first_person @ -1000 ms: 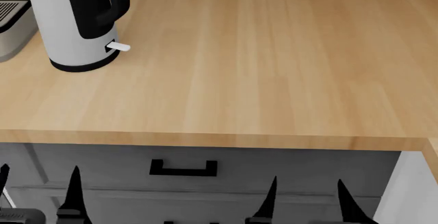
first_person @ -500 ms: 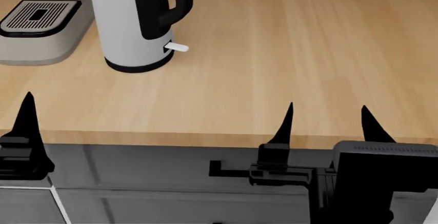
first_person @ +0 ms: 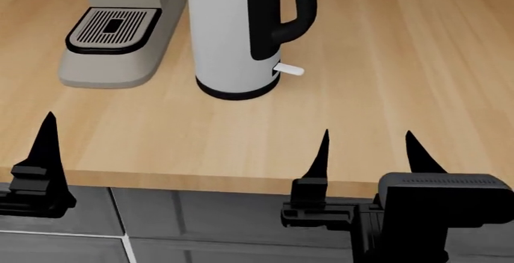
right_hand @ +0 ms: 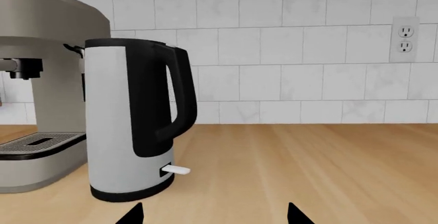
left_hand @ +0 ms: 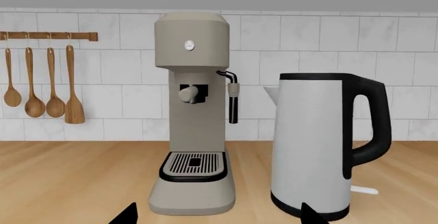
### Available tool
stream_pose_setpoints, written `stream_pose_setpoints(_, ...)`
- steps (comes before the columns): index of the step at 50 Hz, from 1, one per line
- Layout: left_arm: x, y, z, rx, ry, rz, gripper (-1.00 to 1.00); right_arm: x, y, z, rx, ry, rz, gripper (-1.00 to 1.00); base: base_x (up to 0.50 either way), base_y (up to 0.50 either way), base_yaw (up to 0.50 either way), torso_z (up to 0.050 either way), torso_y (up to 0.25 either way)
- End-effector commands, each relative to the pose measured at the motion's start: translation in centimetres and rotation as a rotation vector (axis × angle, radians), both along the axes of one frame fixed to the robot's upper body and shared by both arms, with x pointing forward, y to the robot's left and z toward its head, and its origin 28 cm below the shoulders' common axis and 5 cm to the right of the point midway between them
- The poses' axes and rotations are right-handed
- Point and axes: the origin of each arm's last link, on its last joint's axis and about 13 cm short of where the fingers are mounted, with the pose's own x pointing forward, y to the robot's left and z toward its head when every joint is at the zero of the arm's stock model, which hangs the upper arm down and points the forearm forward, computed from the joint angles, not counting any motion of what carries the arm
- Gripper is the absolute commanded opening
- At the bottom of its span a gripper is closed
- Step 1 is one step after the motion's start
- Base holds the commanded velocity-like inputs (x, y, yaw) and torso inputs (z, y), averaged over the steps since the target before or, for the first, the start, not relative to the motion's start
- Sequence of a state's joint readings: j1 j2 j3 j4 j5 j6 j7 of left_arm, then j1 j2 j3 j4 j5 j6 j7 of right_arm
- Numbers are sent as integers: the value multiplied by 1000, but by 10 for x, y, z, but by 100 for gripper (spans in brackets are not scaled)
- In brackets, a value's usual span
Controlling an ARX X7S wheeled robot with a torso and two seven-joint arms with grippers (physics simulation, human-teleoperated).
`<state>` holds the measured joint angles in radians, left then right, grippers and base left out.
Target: Press down the lever to turn on the electric kettle.
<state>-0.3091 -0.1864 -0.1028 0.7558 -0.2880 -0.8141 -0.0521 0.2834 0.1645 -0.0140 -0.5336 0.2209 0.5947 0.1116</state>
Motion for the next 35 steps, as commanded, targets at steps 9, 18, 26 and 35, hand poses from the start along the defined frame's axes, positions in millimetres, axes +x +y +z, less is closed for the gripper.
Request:
stream_pose_setpoints(9,2,-3,-2,1,1,-23,100,1,-5,-3,22,-2,1,100,500,13,0,0,0)
stream_pose_setpoints(18,-2,-1,1,2,-5,-15,100,19,-3,17,-24,47,-11,100,58,1,0,0,0)
stream_pose_setpoints(26,-4,0,7,8,-13,-12,100,56,-17,23,3,122,-51,100,207,5,0,0,0)
stream_pose_setpoints(35,-1,-1,5,2,-11,-14,100,68,-26,14,8,154,-93,100,293,7,0,0,0)
